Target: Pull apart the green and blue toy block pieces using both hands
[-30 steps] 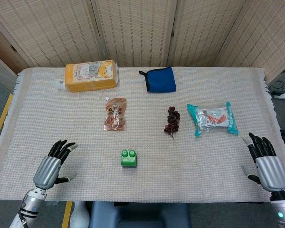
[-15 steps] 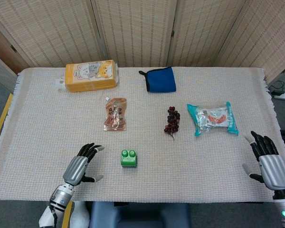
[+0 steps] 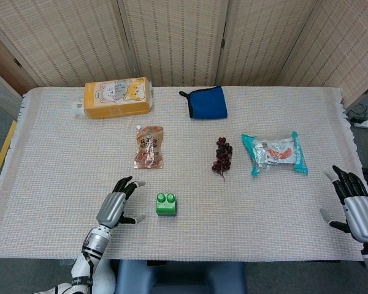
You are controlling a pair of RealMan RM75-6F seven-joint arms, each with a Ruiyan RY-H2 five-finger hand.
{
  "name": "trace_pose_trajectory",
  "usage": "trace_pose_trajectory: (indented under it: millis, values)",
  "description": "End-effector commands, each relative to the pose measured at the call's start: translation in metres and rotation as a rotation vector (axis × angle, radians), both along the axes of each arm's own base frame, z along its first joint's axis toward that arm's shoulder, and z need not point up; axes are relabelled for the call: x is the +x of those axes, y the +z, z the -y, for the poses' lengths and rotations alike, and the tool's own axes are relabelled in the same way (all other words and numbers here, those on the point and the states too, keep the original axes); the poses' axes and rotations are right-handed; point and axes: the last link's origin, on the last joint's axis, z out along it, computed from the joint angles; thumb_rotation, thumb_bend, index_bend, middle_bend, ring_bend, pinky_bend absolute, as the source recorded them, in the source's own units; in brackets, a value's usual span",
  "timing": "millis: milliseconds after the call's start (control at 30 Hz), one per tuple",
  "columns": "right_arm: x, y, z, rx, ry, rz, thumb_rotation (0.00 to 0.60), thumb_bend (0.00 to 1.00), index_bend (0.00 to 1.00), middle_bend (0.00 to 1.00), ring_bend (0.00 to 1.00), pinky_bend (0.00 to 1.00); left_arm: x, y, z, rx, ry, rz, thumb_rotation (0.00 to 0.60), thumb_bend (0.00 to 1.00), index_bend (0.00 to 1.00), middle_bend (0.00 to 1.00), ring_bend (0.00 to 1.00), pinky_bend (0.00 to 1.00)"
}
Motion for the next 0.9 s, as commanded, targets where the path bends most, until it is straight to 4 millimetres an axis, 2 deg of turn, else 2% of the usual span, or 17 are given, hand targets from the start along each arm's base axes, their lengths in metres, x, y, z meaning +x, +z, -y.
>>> trace_pose_trajectory:
  millis: [33,533,900]
  values:
    - [-0.001,0.000,0.001,0.002,-0.003,0.002,0.600,0.38,0.00,0.00,0.00,0.00,0.002,-0.003,-0.002,-0.012,-0.003,0.008,0.600,0.20,0.22,0.25,0.02,0.00]
    - [-0.003,0.002,0.006,0.017,-0.007,0.015,0.600,0.38,0.00,0.00,0.00,0.00,0.013,-0.025,-0.007,-0.060,-0.011,0.027,0.600,0.20,0.23,0.26,0.01,0.00]
    - [-0.004,0.001,0.007,0.029,-0.012,0.021,0.600,0.38,0.00,0.00,0.00,0.00,0.026,-0.033,-0.010,-0.064,0.001,0.086,0.600,0.21,0.24,0.29,0.01,0.00]
